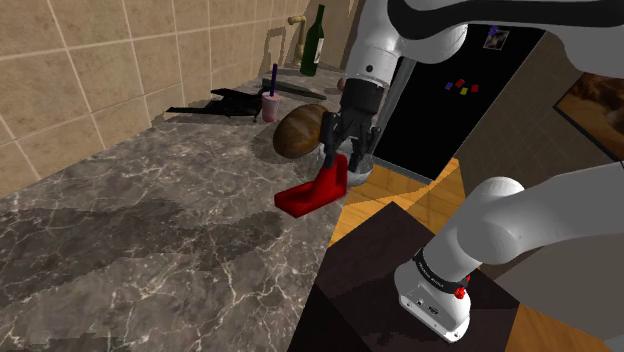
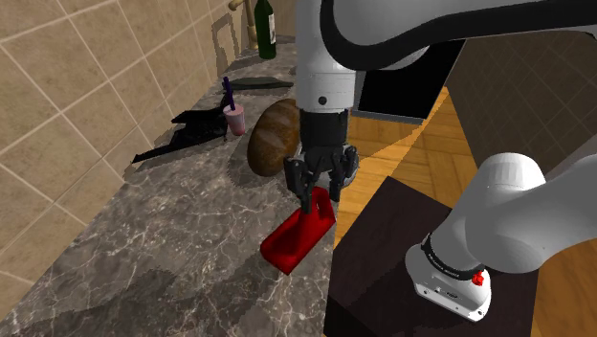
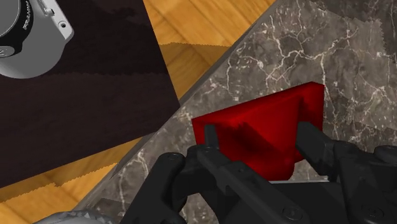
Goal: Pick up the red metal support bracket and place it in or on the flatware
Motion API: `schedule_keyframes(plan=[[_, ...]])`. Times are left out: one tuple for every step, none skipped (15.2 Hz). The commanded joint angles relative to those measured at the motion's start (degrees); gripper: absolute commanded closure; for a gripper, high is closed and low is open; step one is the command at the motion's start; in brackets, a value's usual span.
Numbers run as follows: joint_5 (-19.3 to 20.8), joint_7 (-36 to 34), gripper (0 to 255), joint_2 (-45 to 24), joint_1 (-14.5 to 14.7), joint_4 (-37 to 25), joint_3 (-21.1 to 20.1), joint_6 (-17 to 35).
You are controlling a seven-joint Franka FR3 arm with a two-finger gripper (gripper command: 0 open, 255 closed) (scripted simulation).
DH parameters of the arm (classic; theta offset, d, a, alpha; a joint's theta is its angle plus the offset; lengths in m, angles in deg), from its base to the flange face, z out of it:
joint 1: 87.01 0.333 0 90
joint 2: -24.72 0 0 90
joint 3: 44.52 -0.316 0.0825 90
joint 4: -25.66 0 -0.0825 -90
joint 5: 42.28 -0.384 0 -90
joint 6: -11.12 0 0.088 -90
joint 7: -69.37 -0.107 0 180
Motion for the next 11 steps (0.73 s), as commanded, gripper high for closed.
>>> schedule_keyframes(plan=[[0.2,-0.5,255,0.2,0.0,-1.3,0.3,-1.4],[0.3,-0.8,255,0.3,-0.1,-2.0,0.4,-2.1],[0.4,-1.1,255,0.3,-0.1,-2.7,0.6,-2.8],[0.5,-1.3,255,0.3,-0.1,-3.2,0.7,-3.3],[1.5,-0.2,255,0.4,-0.7,-3.3,1.9,-4.1],[2.6,1.0,255,0.3,-1.3,-3.6,3.1,-4.9],[3.7,2.2,255,0.2,-1.9,-3.9,4.3,-5.7],[4.7,3.4,255,0.1,-2.5,-4.2,5.5,-6.5],[5.8,4.6,255,-0.2,-3.1,-4.6,6.7,-7.3],[6.9,5.8,255,-0.5,-3.7,-5.1,7.9,-8.0],[7.9,7.0,255,-0.9,-4.3,-5.7,9.0,-8.7]])
